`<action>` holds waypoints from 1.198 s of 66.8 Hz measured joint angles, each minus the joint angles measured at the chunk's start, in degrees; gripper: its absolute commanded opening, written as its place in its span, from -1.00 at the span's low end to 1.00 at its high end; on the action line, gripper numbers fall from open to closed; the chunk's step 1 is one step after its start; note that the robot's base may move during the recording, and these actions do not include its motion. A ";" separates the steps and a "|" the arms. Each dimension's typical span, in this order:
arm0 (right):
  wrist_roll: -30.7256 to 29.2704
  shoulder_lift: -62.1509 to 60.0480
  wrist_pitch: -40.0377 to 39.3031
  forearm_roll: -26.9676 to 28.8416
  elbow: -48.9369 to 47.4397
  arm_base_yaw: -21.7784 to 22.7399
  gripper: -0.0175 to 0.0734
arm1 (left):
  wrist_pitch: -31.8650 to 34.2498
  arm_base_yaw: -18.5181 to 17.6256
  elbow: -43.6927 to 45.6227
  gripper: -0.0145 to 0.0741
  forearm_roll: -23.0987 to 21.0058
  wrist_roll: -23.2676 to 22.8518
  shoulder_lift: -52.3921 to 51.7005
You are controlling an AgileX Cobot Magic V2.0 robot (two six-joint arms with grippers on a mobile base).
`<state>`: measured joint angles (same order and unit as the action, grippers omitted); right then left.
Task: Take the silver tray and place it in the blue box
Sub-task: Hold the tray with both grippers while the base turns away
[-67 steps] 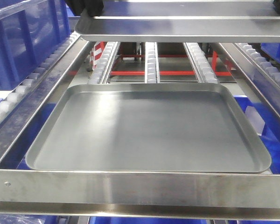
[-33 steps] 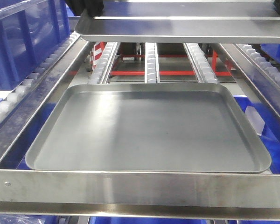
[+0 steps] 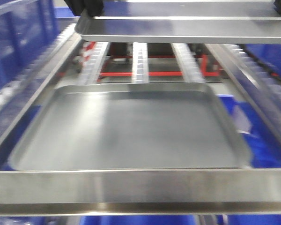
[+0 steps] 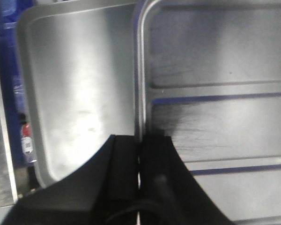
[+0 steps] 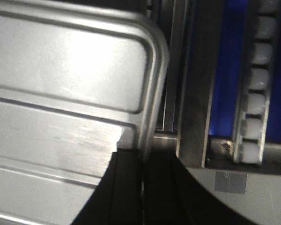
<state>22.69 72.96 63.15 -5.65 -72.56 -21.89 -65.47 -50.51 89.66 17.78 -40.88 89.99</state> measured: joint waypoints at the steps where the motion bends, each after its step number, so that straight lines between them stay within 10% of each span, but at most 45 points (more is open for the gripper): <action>1: 0.00 0.00 0.00 0.00 0.00 0.00 -0.49 | 0.00 0.00 0.00 -0.89 0.00 0.00 0.00; 80: 0.00 0.00 0.03 0.00 -0.10 0.00 -0.49 | 0.09 0.00 0.00 -0.89 0.00 0.00 0.00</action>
<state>22.69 72.96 63.18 -5.65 -72.66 -21.89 -65.38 -50.51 89.66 17.78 -40.88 89.99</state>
